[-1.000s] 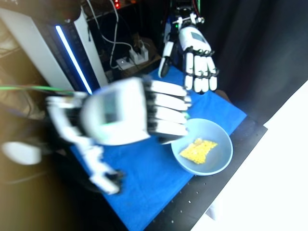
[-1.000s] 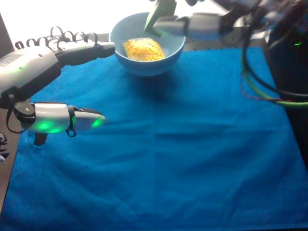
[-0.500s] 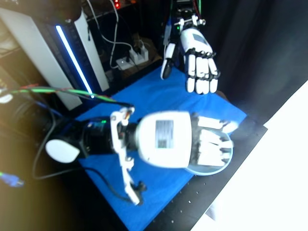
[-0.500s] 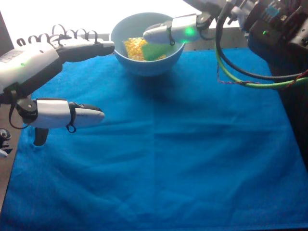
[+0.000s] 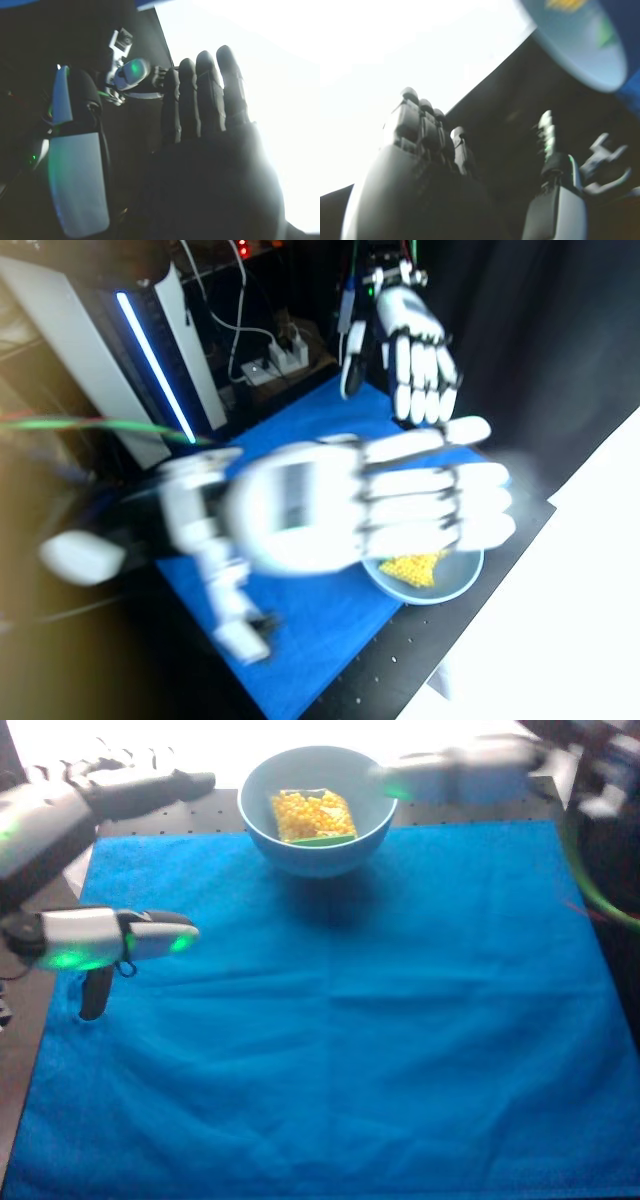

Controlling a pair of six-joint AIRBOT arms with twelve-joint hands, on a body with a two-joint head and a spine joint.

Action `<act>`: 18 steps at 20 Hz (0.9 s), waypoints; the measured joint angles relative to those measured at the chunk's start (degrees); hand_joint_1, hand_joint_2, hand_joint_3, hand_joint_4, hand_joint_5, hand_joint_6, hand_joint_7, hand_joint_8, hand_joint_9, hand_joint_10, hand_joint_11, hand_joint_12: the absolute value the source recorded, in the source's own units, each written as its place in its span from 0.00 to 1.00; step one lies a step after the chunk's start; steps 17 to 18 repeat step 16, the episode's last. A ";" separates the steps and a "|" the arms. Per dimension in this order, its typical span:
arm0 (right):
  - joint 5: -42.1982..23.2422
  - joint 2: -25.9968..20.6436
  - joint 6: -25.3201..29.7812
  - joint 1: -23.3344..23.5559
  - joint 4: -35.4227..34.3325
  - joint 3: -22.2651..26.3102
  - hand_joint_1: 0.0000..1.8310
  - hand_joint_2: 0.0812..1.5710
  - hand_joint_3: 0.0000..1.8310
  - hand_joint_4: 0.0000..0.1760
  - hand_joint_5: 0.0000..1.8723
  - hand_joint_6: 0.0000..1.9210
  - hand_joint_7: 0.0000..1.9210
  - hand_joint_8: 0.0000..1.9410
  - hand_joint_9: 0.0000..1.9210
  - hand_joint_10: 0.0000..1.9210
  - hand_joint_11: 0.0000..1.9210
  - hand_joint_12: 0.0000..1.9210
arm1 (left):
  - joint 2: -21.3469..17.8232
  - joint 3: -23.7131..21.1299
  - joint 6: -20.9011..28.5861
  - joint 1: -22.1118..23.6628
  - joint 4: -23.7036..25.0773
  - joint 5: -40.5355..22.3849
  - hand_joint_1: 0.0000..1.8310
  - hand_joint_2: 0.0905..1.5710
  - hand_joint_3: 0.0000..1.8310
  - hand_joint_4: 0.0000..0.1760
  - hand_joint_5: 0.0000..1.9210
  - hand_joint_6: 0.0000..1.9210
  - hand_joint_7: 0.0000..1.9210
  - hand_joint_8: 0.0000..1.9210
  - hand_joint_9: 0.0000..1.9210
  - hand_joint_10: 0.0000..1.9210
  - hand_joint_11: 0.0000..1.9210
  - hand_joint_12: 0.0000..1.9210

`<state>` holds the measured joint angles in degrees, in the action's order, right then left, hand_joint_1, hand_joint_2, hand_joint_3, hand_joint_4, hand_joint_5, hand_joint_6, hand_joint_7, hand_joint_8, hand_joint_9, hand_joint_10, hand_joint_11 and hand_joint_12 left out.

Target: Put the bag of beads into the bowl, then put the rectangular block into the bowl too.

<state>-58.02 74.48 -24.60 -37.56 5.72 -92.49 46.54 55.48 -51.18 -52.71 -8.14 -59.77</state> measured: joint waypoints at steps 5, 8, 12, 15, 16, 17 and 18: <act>-17.73 -5.51 -0.07 -17.92 -10.78 13.31 0.37 0.60 0.00 1.00 0.00 0.00 0.00 0.00 0.00 0.00 0.00 0.00 | -1.38 -6.95 0.09 -12.52 -4.79 -15.67 0.34 0.57 0.00 0.66 0.00 0.00 0.00 0.00 0.00 0.00 0.00 0.00; -23.80 -6.80 -0.07 -21.14 -15.23 17.64 0.39 0.59 0.00 1.00 0.00 0.00 0.00 0.00 0.00 0.00 0.00 0.00 | -1.38 -9.57 0.04 -18.95 -10.88 -23.93 0.32 0.54 0.00 0.99 0.00 0.00 0.00 0.00 0.00 0.00 0.00 0.00; -34.47 -9.62 -0.07 -31.54 -21.92 25.14 0.32 0.60 0.00 1.00 0.00 0.00 0.00 0.00 0.00 0.00 0.00 0.00 | -0.33 -10.51 1.11 -22.10 -14.36 -31.69 0.12 0.68 0.01 0.99 0.00 0.00 0.00 0.00 0.00 0.00 0.03 0.02; -35.08 -10.49 -0.09 -33.64 -23.91 26.23 0.34 0.63 0.01 1.00 0.00 0.00 0.00 0.00 0.00 0.00 0.00 0.00 | -0.22 -10.71 1.79 -22.64 -12.81 -32.06 0.15 0.60 0.00 1.00 0.00 0.00 0.00 0.00 0.00 0.00 0.00 0.09; -35.98 -10.95 -0.09 -34.16 -24.63 26.62 0.34 0.62 0.00 1.00 0.00 0.00 0.00 0.00 0.00 0.00 0.00 0.00 | -0.22 -11.08 2.38 -22.64 -12.81 -31.93 0.15 0.59 0.00 0.88 0.00 0.00 0.00 0.00 0.00 0.00 0.00 0.14; -35.98 -10.95 -0.09 -34.16 -24.63 26.62 0.34 0.62 0.00 1.00 0.00 0.00 0.00 0.00 0.00 0.00 0.00 0.00 | -0.22 -11.08 2.38 -22.64 -12.81 -31.93 0.15 0.59 0.00 0.88 0.00 0.00 0.00 0.00 0.00 0.00 0.00 0.14; -35.98 -10.95 -0.09 -34.16 -24.63 26.62 0.34 0.62 0.00 1.00 0.00 0.00 0.00 0.00 0.00 0.00 0.00 0.00 | -0.22 -11.08 2.38 -22.64 -12.81 -31.93 0.15 0.59 0.00 0.88 0.00 0.00 0.00 0.00 0.00 0.00 0.00 0.14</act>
